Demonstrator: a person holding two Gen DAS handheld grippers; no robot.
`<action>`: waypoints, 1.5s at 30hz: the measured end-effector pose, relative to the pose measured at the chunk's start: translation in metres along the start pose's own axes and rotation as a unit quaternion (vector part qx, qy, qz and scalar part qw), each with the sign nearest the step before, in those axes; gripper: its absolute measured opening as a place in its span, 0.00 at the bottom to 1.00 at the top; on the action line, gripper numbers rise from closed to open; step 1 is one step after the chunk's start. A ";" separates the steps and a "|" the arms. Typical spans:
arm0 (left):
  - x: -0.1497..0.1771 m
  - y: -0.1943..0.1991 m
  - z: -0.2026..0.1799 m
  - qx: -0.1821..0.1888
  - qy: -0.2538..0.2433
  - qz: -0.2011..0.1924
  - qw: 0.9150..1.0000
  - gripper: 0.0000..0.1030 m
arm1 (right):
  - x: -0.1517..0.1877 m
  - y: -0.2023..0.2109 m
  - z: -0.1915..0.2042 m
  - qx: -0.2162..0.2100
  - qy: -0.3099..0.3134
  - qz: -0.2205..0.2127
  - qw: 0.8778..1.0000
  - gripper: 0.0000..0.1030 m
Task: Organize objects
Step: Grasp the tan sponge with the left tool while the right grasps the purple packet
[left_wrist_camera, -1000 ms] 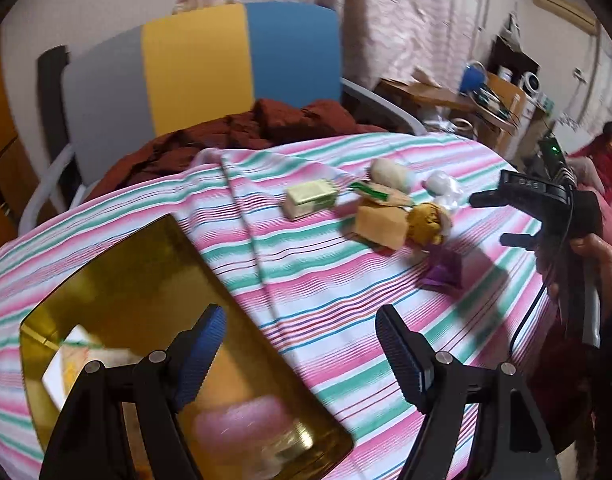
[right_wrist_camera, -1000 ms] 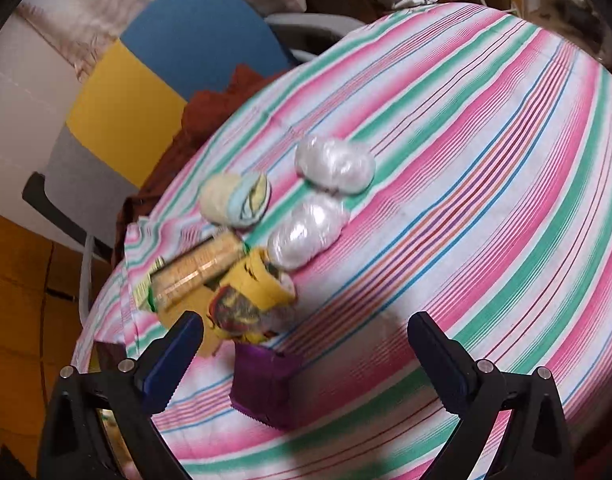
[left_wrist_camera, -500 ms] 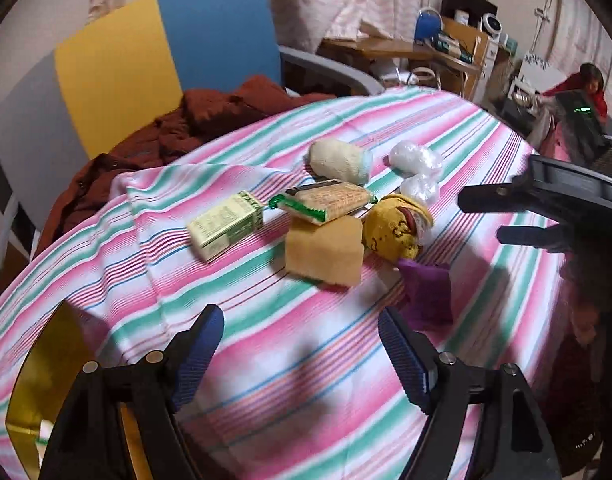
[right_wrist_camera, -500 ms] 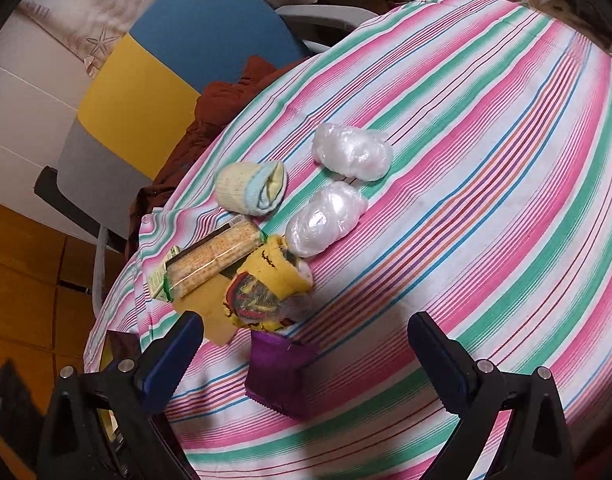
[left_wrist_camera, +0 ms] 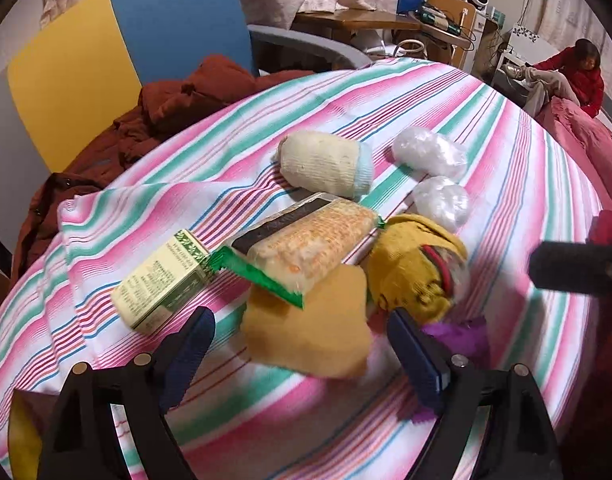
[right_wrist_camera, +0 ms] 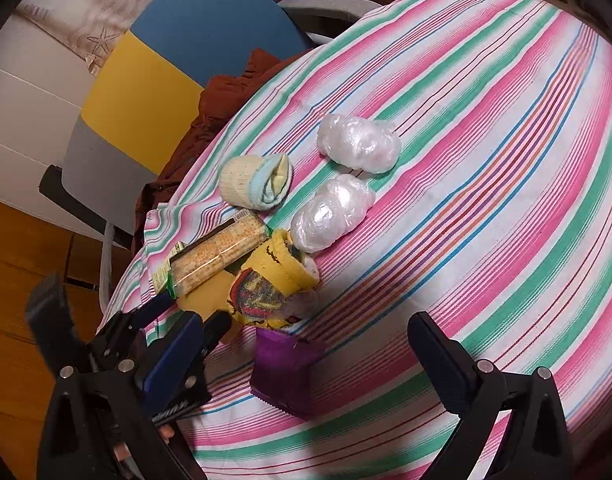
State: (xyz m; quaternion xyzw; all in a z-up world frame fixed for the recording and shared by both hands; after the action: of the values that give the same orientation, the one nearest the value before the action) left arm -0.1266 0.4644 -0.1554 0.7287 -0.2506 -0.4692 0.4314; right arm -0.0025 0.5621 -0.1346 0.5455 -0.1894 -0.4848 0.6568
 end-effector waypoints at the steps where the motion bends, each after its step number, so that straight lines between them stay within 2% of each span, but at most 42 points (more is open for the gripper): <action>1: 0.000 -0.004 0.002 0.002 0.005 0.003 1.000 0.85 | 0.000 -0.001 0.000 0.001 0.000 0.002 1.000 1.00; 2: 0.001 -0.007 0.004 0.003 0.010 0.008 1.000 0.84 | 0.000 -0.002 -0.001 0.002 0.000 0.003 1.000 1.00; 4: 0.002 -0.012 0.005 0.013 0.020 0.008 1.000 0.64 | 0.000 -0.004 -0.001 0.006 0.002 0.005 1.000 1.00; 5: 0.004 -0.014 0.004 0.029 0.029 0.008 0.999 0.61 | 0.000 -0.005 -0.002 0.010 0.004 0.006 1.000 1.00; 7: 0.009 -0.012 0.004 0.032 0.036 0.002 0.999 0.59 | 0.001 -0.008 -0.002 0.013 0.005 0.009 1.000 1.00; 13: 0.031 0.006 -0.001 0.031 0.074 -0.009 0.997 0.58 | 0.005 -0.013 0.004 0.020 0.032 0.018 0.999 1.00; 18: 0.064 0.018 -0.004 0.025 0.128 -0.010 0.991 0.58 | 0.021 -0.024 0.018 0.033 0.090 0.043 0.994 1.00; 22: 0.081 0.025 -0.007 0.009 0.143 -0.027 0.989 0.58 | 0.038 -0.035 0.025 0.050 0.130 0.066 0.988 1.00; 26: 0.091 0.029 -0.014 -0.005 0.137 -0.041 0.990 0.58 | 0.050 -0.044 0.028 0.060 0.148 0.079 0.984 0.98; 29: 0.098 0.035 -0.015 -0.014 0.126 -0.052 0.991 0.58 | 0.052 -0.047 0.037 0.038 0.147 0.083 0.985 0.98; 31: 0.102 0.038 -0.017 -0.017 0.121 -0.057 0.991 0.58 | 0.052 -0.049 0.039 0.047 0.151 0.077 0.984 0.98; 33: 0.103 0.041 -0.019 -0.016 0.120 -0.062 0.991 0.58 | 0.050 -0.051 0.042 0.059 0.164 0.065 0.983 0.93; 34: 0.102 0.041 -0.021 -0.016 0.118 -0.066 0.991 0.58 | 0.049 -0.052 0.043 0.071 0.173 0.056 0.981 0.81; 35: 0.103 0.043 -0.023 -0.017 0.116 -0.067 0.991 0.58 | 0.046 -0.053 0.043 0.090 0.186 0.045 0.977 0.64; 36: 0.104 0.044 -0.025 -0.017 0.114 -0.069 0.991 0.58 | 0.045 -0.052 0.041 0.105 0.196 0.037 0.974 0.58; 38: 0.107 0.052 -0.032 -0.013 0.109 -0.079 0.991 0.58 | 0.043 -0.051 0.038 0.113 0.202 0.033 0.972 0.34; 45: 0.112 0.079 -0.044 -0.004 0.099 -0.102 0.990 0.58 | 0.040 -0.050 0.031 0.096 0.185 0.043 0.977 0.33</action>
State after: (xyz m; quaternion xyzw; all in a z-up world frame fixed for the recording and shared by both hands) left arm -0.0349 0.3563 -0.1309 0.7914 -0.1289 -0.4377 0.4069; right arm -0.0296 0.5149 -0.1802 0.6777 -0.1336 -0.3269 0.6450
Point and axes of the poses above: each gripper's, at about its wrist camera, not at the fingertips, and y roughly against the way its jaws point, z to its left, x to its underside, the point moved 10 cm from there along -y, roughly the way its jaws point, and after that the axes turned 14 degrees about x, right-handed, at the moved point
